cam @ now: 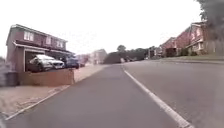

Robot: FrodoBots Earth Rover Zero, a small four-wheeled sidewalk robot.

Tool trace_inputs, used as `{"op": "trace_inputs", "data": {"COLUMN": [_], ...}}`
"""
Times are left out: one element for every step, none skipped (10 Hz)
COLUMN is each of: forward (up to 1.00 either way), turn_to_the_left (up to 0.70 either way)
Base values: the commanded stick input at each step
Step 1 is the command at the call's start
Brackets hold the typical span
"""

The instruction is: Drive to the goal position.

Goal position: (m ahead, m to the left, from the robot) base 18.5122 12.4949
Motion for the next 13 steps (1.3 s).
{"op": "trace_inputs", "data": {"forward": [1.00, 1.00, 1.00, 1.00, 1.00, 1.00, 1.00, 1.00, 1.00, 1.00, 1.00, 1.00, 1.00], "turn_to_the_left": [0.00, 0.00, 0.00, 0.00, 0.00, 0.00, 0.00, 0.00, 0.00, 0.00, 0.00, 0.00, 0.00]}}
